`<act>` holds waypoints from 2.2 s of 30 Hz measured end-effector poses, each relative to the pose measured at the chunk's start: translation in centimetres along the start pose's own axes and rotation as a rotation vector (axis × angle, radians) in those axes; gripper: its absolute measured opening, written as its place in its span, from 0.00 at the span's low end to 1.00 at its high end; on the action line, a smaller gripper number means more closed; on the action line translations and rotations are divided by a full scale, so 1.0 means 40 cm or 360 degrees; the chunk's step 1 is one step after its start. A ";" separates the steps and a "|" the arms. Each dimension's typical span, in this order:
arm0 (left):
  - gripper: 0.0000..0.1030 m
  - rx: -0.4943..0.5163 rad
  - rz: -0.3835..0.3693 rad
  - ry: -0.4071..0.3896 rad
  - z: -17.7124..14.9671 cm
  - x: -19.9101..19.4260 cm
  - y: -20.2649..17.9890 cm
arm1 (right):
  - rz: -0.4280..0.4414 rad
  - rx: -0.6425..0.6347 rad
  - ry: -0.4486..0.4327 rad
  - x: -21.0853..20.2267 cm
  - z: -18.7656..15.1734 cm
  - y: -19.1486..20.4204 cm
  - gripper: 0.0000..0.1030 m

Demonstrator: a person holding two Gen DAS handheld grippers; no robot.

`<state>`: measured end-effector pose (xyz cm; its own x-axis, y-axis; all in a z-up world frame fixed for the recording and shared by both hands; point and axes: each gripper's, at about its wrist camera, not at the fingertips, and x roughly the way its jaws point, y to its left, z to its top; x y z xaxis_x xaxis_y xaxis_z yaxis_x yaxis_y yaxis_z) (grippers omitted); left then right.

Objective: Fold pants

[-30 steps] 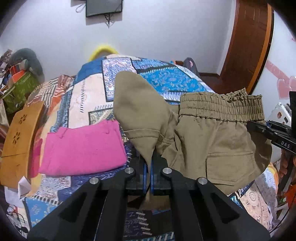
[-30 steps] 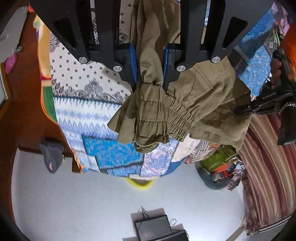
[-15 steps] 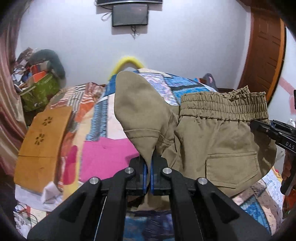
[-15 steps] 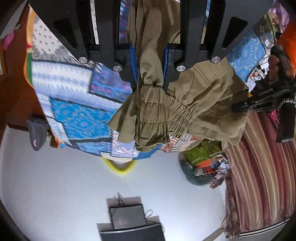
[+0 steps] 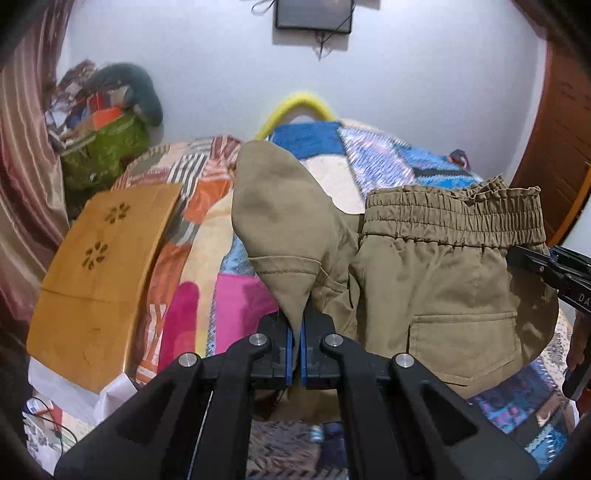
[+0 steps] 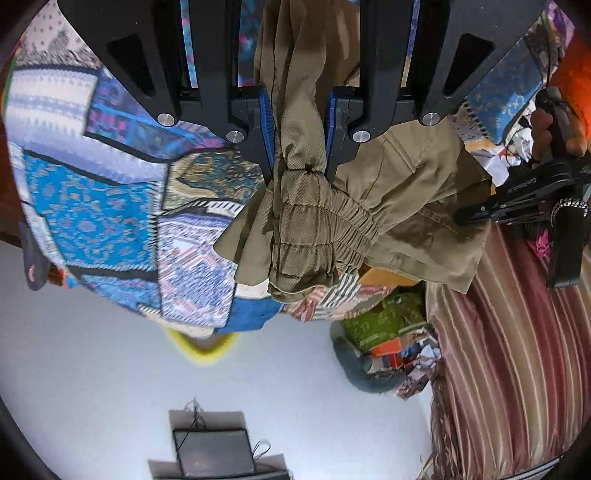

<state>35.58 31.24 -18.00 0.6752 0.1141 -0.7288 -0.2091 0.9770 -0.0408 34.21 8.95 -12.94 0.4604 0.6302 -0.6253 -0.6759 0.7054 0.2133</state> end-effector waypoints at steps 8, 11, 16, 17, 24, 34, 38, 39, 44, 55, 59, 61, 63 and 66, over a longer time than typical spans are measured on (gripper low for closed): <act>0.03 -0.0072 0.0107 0.0263 -0.086 0.178 0.103 | -0.0080 -0.0066 0.0228 0.141 -0.050 -0.011 0.20; 0.10 -0.0104 0.0109 0.0318 -0.109 0.214 0.122 | -0.0104 -0.0048 0.0305 0.161 -0.061 -0.028 0.22; 0.22 -0.0083 0.0197 0.0341 -0.118 0.227 0.118 | -0.0207 -0.0067 0.0360 0.157 -0.069 -0.027 0.35; 0.22 -0.0083 0.0199 0.0337 -0.119 0.220 0.117 | -0.0225 -0.0071 0.0364 0.157 -0.070 -0.027 0.36; 0.28 -0.0004 0.0219 0.0309 -0.116 0.118 0.079 | -0.0216 -0.0038 0.0287 0.064 -0.043 -0.013 0.44; 0.30 0.0020 0.0109 -0.0007 -0.069 -0.206 -0.035 | -0.0189 -0.0122 0.0017 -0.217 0.001 0.099 0.44; 0.42 0.0061 0.0036 -0.0185 -0.063 -0.380 -0.106 | -0.0132 -0.0114 -0.0118 -0.352 0.003 0.144 0.45; 0.43 0.0067 0.0020 -0.0246 -0.064 -0.433 -0.126 | -0.0119 -0.0115 -0.0165 -0.396 0.002 0.161 0.45; 0.48 0.0084 -0.0066 -0.0455 -0.094 -0.646 -0.186 | -0.0069 -0.0142 -0.0364 -0.565 -0.014 0.225 0.45; 0.57 0.0102 -0.0045 -0.0876 -0.244 -0.986 -0.274 | -0.0017 -0.0265 -0.0765 -0.828 -0.126 0.389 0.46; 0.66 0.0080 -0.0059 -0.0955 -0.294 -1.051 -0.284 | -0.0016 -0.0262 -0.0856 -0.858 -0.153 0.411 0.55; 0.75 0.0064 -0.0068 -0.0979 -0.311 -1.069 -0.286 | -0.0018 -0.0254 -0.0885 -0.867 -0.162 0.412 0.61; 0.80 0.0054 -0.0064 -0.1005 -0.326 -1.085 -0.286 | -0.0021 -0.0248 -0.0897 -0.873 -0.169 0.412 0.64; 0.87 0.0071 -0.0044 -0.1026 -0.346 -1.103 -0.298 | -0.0034 -0.0241 -0.0906 -0.874 -0.172 0.413 0.73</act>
<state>-1.51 12.08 5.19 0.9722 0.1607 -0.1703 -0.1657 0.9861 -0.0152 3.00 -3.66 7.25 0.6831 0.7207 -0.1180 -0.7184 0.6922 0.0693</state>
